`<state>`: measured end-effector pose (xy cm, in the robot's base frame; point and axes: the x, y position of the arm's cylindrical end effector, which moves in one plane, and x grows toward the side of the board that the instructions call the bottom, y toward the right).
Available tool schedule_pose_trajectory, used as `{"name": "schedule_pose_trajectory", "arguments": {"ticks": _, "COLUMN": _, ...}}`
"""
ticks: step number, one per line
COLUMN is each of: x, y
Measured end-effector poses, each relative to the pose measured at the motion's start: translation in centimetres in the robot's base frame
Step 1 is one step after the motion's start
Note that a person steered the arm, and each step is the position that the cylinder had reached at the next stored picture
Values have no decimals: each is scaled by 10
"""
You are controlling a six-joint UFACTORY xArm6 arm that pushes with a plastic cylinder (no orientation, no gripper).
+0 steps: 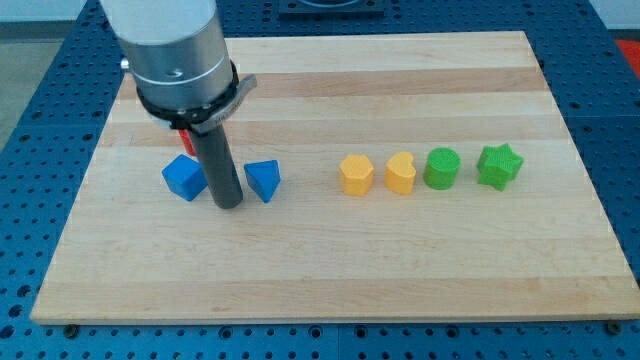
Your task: Push the blue triangle towards the yellow hexagon
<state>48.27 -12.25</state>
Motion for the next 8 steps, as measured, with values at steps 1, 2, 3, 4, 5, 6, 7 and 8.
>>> {"name": "schedule_pose_trajectory", "arguments": {"ticks": 1, "x": -9, "y": 3}}
{"name": "schedule_pose_trajectory", "arguments": {"ticks": 2, "x": -8, "y": 9}}
{"name": "schedule_pose_trajectory", "arguments": {"ticks": 3, "x": -8, "y": 10}}
{"name": "schedule_pose_trajectory", "arguments": {"ticks": 4, "x": -8, "y": 14}}
{"name": "schedule_pose_trajectory", "arguments": {"ticks": 5, "x": -8, "y": 22}}
{"name": "schedule_pose_trajectory", "arguments": {"ticks": 6, "x": -8, "y": 33}}
{"name": "schedule_pose_trajectory", "arguments": {"ticks": 7, "x": -8, "y": 41}}
{"name": "schedule_pose_trajectory", "arguments": {"ticks": 8, "x": -8, "y": 43}}
